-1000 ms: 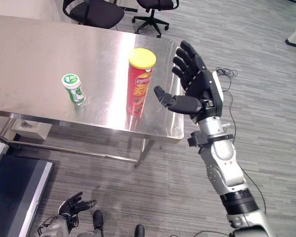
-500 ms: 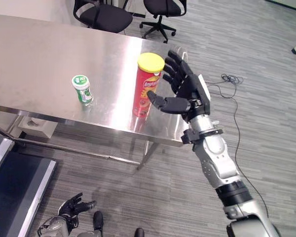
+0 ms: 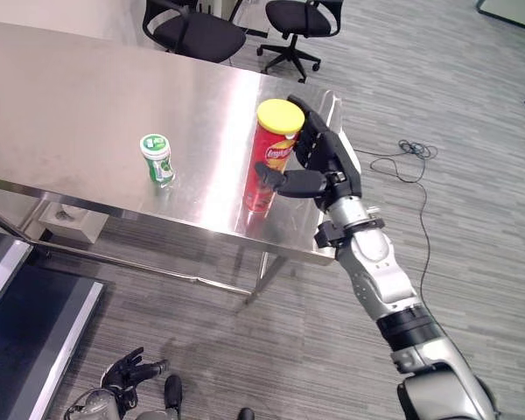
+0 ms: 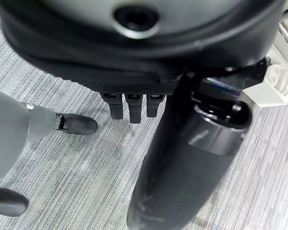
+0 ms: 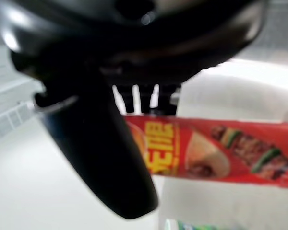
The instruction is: Put the goods on the table back onto the shelves and tidy them up.
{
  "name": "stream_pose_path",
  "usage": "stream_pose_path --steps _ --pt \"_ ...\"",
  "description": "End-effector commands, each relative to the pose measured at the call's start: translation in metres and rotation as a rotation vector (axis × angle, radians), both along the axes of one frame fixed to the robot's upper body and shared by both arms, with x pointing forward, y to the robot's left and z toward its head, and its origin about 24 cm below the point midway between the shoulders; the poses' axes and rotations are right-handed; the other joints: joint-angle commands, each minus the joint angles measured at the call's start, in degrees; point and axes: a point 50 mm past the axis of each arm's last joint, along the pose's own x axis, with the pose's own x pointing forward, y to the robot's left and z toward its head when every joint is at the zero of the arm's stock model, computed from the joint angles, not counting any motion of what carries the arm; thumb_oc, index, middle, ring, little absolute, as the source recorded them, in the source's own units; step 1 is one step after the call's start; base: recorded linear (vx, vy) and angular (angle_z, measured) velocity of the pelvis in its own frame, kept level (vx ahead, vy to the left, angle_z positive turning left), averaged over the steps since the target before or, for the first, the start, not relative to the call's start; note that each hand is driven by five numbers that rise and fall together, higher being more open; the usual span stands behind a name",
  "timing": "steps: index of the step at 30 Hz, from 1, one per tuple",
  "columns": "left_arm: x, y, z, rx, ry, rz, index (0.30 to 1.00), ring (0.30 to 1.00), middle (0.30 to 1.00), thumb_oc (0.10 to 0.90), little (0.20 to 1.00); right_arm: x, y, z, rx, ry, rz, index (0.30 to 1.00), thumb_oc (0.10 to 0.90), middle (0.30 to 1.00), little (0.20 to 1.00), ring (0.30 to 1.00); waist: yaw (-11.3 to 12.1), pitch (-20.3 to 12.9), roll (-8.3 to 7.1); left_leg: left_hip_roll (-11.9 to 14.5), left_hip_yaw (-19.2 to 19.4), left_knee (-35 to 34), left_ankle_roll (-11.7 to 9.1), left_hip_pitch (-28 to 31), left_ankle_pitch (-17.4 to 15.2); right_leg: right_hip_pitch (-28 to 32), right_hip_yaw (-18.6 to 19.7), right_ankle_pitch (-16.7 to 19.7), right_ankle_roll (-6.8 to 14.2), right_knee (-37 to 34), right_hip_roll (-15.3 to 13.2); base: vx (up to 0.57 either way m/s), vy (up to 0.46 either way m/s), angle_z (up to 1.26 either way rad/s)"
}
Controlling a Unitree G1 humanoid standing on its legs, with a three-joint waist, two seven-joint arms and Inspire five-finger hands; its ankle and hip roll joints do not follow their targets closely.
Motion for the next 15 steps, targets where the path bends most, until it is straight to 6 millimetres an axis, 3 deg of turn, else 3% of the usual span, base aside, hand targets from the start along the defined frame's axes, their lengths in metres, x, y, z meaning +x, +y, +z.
stream_pose_path --steps 1,15 --pt "0.022 0.0 0.009 -0.004 -0.07 -0.018 0.9 0.9 0.9 0.8 0.9 0.001 0.001 0.064 0.085 -0.257 0.014 0.9 0.8 0.9 0.9 0.9 2.47 -1.3 -4.05 0.76 -1.42 0.03 -3.14 3.03 -5.51 4.13 -0.85 18.58 6.2 -0.57 -5.99 0.0 0.0 0.0" --pt "0.019 0.0 0.007 -0.019 -0.067 0.006 0.9 0.9 0.9 0.8 0.9 0.012 0.007 0.055 0.063 -0.187 0.017 0.9 0.8 0.9 0.9 0.9 3.53 -1.09 -4.58 0.44 -2.09 0.03 -3.1 2.83 -5.63 4.52 -1.55 19.47 6.38 -0.64 -6.23 0.0 0.003 0.03"
